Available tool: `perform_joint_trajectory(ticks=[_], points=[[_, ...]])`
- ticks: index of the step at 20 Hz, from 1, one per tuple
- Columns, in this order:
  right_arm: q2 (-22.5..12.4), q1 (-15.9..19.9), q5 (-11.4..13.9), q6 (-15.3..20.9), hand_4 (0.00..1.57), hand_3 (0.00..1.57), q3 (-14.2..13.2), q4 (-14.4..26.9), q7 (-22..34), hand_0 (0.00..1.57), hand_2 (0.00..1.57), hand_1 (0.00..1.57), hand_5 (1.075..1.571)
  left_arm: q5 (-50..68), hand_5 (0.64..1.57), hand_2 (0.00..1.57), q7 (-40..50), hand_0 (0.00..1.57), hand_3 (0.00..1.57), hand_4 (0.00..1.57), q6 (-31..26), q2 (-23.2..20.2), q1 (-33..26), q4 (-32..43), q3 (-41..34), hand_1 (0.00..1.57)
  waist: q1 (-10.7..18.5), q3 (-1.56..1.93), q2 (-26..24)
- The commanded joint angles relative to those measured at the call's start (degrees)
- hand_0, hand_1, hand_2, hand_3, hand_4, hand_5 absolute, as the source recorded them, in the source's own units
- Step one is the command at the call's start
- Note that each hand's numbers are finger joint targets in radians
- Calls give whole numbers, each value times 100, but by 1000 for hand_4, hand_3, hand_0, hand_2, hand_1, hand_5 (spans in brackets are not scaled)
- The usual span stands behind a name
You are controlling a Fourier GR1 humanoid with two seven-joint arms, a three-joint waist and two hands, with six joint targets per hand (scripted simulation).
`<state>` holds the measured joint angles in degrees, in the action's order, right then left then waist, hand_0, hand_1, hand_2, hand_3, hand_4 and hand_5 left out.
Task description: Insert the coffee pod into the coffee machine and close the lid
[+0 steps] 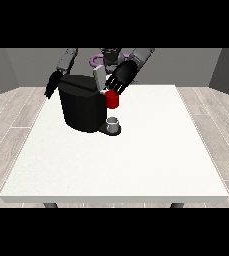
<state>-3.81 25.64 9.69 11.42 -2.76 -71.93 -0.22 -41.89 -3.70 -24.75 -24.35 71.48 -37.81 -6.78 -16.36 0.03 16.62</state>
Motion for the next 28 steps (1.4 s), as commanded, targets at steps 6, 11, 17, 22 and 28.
perform_joint_trajectory(ticks=[6,11,17,22,28], points=[[-316,186,-196,-284,0,0,-202,-115,-6,0,0,0,1571,-66,1571,1233,-255,1166,1193,421,135,-227,29,145,-81,1166,-195,-3,262],[-38,82,-134,-75,0,0,-93,-77,-75,0,0,0,1571,-94,1571,1267,-300,1231,1211,389,71,-318,133,170,-89,1231,-114,-2,176],[-5,-2,-16,-92,0,0,68,-160,-177,0,0,0,1571,-130,1571,1224,-455,1198,1168,355,244,-470,245,222,-165,1198,-268,-3,344],[-130,230,-145,-164,0,0,-117,-16,8,0,0,0,1571,-304,1571,1275,-196,1269,1176,171,377,-277,377,151,-13,1269,-207,0,203],[-275,121,-174,-281,0,0,-117,-343,293,0,0,0,1571,-760,1571,1194,-850,1173,1066,0,825,-507,-208,176,347,1173,-199,-4,190]])
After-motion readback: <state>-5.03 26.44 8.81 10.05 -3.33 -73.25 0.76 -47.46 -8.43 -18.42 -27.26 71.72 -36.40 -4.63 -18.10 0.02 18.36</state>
